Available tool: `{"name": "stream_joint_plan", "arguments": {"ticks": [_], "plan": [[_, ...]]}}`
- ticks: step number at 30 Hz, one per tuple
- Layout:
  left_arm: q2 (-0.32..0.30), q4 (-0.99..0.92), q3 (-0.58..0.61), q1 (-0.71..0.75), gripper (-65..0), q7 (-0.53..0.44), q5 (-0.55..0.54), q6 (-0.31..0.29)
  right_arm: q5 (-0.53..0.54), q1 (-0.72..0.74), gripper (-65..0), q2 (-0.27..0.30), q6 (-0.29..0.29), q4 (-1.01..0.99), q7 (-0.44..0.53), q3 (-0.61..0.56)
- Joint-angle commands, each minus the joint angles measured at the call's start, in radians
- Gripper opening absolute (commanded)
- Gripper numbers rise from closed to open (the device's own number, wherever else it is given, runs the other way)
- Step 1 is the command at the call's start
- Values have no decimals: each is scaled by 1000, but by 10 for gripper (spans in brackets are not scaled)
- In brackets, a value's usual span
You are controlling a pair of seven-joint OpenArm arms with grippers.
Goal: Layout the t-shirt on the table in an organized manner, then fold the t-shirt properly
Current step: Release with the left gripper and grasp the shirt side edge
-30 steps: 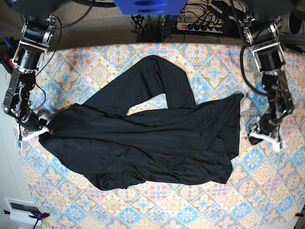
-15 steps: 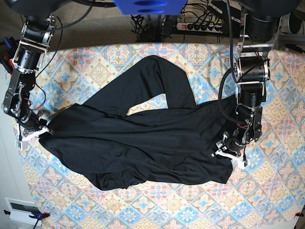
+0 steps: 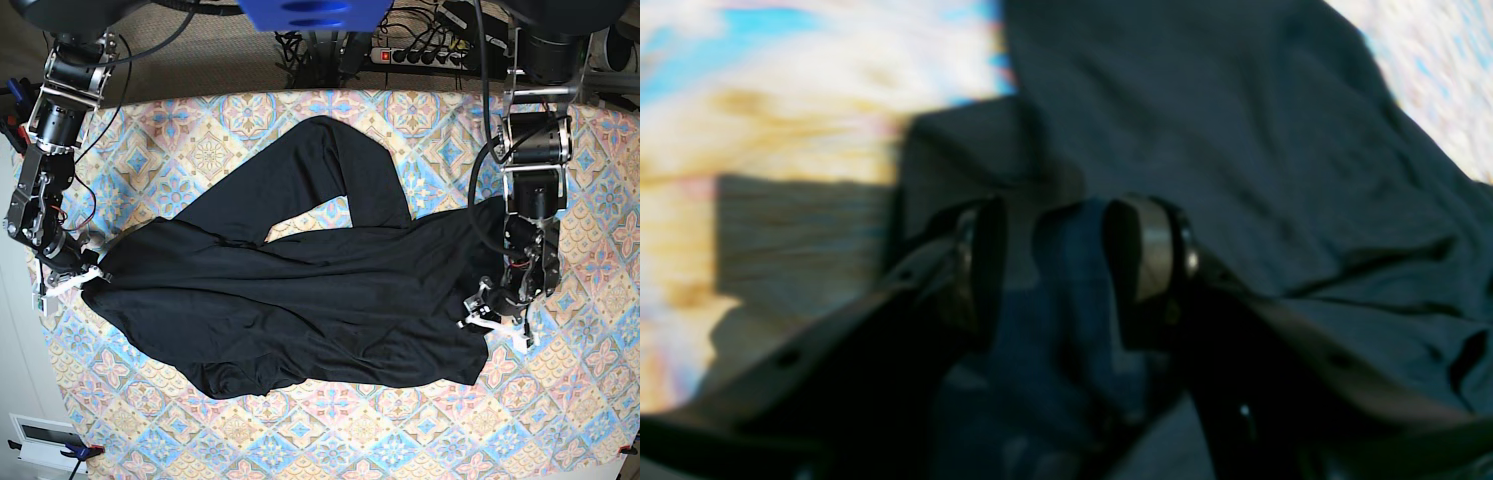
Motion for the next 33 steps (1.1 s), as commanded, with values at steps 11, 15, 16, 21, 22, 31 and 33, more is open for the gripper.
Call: {"name": "stream_joint_plan", "arguments": {"ticks": [11,15,16,21,22,31,33], "plan": [[33,14,2,-34,-392,-15,0,-11,13,25,-650,25,2,20,24,2],[45,-9,0,-34,-392,-15,0,-11,13,25,-650,25,2,20,21,2],[46,-12,0,-34,-392,-15,0,-11,13,25,-650,25,2,20,21,2],[66,-14,0,-34,-393,-16,0,-11,14,22,-649,25,2,21,16,5],[66,-14,0,-33,-393,-16,0,-11,14,22,-649,25,2,21,16,5],[60,-14,2,-30,-650,-131,1,-8,14,22,-649,25,2,21,16,7],[42,-14,3,-53,-650,-131,1,-8,14,22,-649,25,2,21,16,7]]}}
